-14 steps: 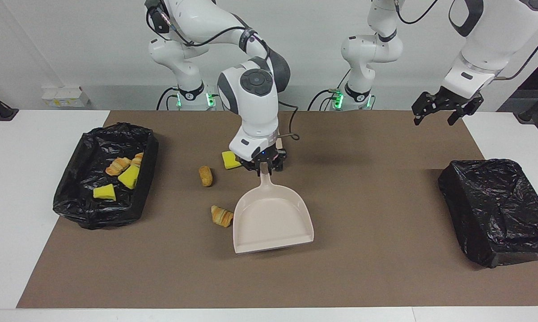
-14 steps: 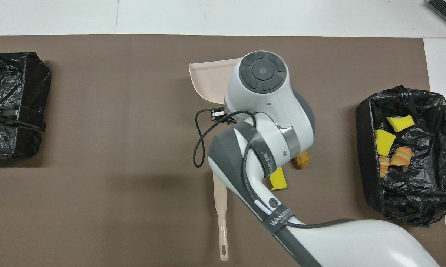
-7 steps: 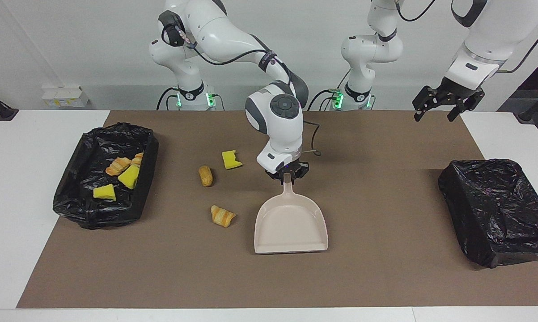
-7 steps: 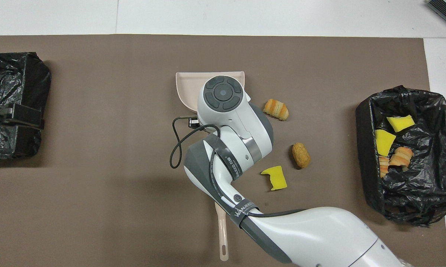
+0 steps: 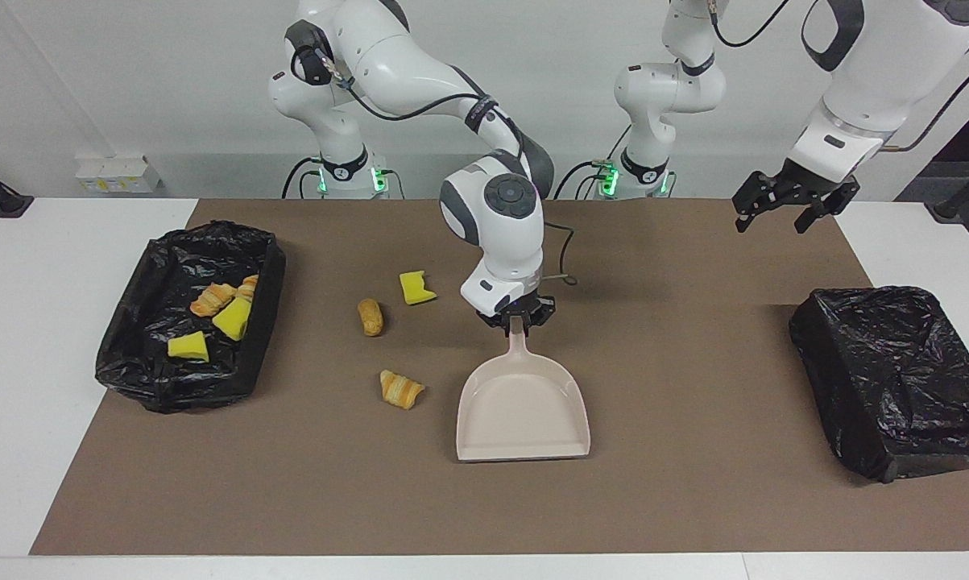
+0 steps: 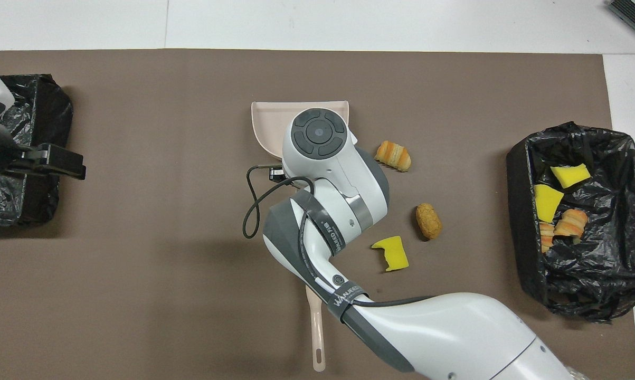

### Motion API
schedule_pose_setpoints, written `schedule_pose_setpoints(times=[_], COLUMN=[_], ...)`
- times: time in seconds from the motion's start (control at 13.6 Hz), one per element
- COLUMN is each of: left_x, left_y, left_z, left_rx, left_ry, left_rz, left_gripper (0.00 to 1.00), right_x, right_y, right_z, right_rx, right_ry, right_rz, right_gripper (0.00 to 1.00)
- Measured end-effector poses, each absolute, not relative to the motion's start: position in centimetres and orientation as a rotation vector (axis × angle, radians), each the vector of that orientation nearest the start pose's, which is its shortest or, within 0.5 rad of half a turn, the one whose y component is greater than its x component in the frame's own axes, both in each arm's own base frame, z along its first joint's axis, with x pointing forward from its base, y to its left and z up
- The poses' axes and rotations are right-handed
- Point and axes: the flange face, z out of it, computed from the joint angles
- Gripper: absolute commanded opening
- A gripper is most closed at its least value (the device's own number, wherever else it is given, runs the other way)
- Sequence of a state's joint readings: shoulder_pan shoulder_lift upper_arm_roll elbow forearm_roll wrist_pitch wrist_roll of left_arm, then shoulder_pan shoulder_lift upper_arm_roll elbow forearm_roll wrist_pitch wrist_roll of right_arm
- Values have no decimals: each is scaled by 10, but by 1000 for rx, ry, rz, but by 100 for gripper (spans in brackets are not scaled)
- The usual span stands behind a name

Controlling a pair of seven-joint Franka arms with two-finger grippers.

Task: Sweep and dump trash in bin
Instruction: 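Bring the dustpan back and set it on the table with the right gripper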

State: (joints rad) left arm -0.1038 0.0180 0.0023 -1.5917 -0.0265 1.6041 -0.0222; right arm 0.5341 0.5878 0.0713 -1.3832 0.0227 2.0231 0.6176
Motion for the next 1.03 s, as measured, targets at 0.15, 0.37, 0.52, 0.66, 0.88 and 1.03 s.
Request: schedule_pose_setpoints(times=[0.15,0.37,0.52,0.66,0.88,1.03], left_x=[565,578,588,595,597,598], left_y=[-73,-81,-84,-85,-85,-85], left_z=[594,579,567,557,555,556], left_rx=[-3165,-3195,-3210,-3212,-3212,-3212], left_ry=[159,162,156,154,153,152], left_rz=[-19,-91,-127,-135,-144,-162], left_gripper=[100,100,100,100,100,100], right_x=[600,601,603,606,603,586], right_y=[403,402,402,403,406,401], right_z=[375,365,357,357,381,414], right_rx=[-3062,-3070,-3069,-3055,-3040,-3039], right_ry=[55,60,63,55,35,35], right_rz=[-14,4,5,-28,-56,2], right_gripper=[0,1,77,100,100,100])
